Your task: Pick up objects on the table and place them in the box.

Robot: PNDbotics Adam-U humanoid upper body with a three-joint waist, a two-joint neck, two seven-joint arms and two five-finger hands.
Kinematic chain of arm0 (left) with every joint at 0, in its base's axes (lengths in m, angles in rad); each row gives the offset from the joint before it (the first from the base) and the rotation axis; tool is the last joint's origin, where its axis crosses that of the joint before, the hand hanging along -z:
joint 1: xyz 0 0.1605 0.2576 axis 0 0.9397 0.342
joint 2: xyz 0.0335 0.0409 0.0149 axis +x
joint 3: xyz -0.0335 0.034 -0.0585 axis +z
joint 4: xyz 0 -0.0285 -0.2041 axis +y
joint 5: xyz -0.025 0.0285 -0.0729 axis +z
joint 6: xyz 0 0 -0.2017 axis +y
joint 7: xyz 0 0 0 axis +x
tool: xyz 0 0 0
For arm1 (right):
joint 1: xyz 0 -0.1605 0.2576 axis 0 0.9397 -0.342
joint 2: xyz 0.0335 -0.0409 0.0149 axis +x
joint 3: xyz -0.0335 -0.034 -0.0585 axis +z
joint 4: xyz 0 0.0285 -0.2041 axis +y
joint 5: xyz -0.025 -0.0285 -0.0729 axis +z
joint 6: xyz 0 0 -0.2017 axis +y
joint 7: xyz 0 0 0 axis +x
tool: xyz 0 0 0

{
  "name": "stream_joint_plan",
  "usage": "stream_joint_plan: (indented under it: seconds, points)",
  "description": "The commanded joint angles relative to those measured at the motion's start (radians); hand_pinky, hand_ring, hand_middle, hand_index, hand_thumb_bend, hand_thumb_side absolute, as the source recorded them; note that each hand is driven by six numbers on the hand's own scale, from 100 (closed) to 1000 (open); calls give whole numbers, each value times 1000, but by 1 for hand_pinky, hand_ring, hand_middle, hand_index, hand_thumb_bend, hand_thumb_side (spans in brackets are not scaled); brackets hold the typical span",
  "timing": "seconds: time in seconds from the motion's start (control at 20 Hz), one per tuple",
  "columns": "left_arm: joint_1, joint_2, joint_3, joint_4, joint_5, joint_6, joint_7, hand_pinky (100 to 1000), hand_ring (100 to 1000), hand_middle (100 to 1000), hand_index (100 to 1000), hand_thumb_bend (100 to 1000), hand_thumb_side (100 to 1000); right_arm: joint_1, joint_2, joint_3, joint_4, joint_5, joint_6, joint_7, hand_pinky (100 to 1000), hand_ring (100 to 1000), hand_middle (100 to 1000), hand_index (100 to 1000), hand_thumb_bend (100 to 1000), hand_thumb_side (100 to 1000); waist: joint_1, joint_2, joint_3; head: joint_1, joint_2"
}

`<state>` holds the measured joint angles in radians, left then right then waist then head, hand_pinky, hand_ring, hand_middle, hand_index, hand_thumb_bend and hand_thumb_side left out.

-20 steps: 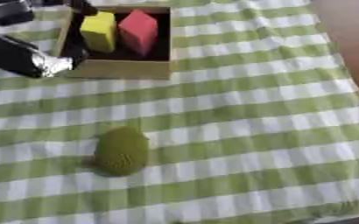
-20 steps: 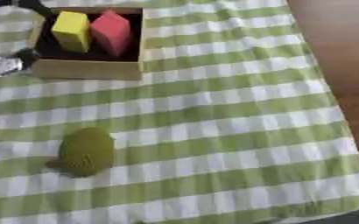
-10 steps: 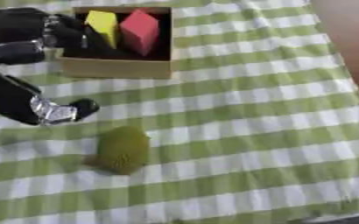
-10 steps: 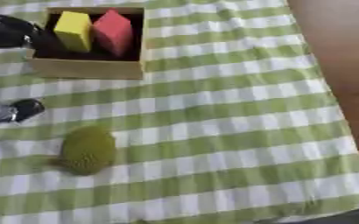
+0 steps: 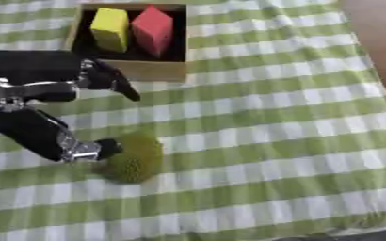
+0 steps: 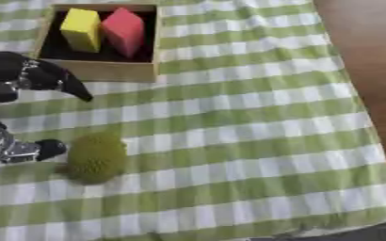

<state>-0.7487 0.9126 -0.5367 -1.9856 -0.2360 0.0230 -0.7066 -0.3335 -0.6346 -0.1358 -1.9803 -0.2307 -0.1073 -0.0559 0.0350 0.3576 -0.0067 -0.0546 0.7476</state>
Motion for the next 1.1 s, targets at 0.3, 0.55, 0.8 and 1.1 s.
stream_joint_plan:
  seconds: [0.3,0.55,0.8,1.1]
  points:
    - [-9,-28,-36,-14,-83,21,-65,927,892,813,918,412,725,-8,-9,-8,-20,-10,10,6,936,819,694,817,100,584,2,-36,-1,1,4]
    - [1,-44,-62,-5,-155,34,-129,933,900,821,923,405,666,-8,-6,-8,-20,-11,10,7,937,820,693,816,100,584,2,-35,-6,4,2]
    - [-3,-58,-75,28,-217,11,-166,937,905,827,931,419,622,-6,-1,-5,-20,-11,14,12,938,820,692,816,100,584,3,-31,-6,4,-1]
    - [-6,-82,-83,85,-265,-15,-158,936,905,825,927,326,392,-4,5,-1,-20,-9,20,22,939,820,691,816,100,585,2,-28,-8,3,-5]
